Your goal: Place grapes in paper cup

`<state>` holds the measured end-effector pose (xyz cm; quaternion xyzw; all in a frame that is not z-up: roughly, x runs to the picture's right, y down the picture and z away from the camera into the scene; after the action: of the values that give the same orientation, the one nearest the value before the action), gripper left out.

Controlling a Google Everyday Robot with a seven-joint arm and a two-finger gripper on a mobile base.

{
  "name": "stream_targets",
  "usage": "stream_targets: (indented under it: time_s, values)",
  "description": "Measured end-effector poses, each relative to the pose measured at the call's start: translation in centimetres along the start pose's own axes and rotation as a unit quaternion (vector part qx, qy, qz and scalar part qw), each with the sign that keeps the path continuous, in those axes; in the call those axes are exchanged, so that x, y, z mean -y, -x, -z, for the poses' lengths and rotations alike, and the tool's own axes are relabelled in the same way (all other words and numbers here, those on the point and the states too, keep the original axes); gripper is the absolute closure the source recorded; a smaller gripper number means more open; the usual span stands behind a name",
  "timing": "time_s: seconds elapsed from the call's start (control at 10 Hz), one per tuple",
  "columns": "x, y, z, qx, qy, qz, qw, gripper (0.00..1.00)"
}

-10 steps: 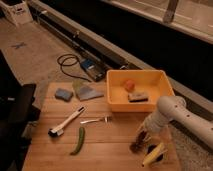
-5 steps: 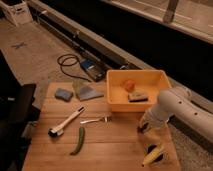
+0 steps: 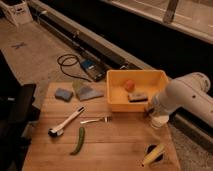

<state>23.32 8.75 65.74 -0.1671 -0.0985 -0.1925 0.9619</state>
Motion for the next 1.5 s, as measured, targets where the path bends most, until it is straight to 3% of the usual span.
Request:
stream_targets:
  time_s: [0.2,0.4,0.9,1.5]
  values:
    - [1.2,-3.6,2.0,-0.032,-0.027,-0.040,0.9983,1.00]
    - [1.9,-5.2,2.8,-0.045,-0.030,-0.063,0.9965,1.00]
    - [0.3,-6.3,-0.3,-0.062,0.022,-0.092,0.9936,1.00]
    - [-1.9,-5.9,-1.6,-0.062,0.063,-0.105,0.9905,1.00]
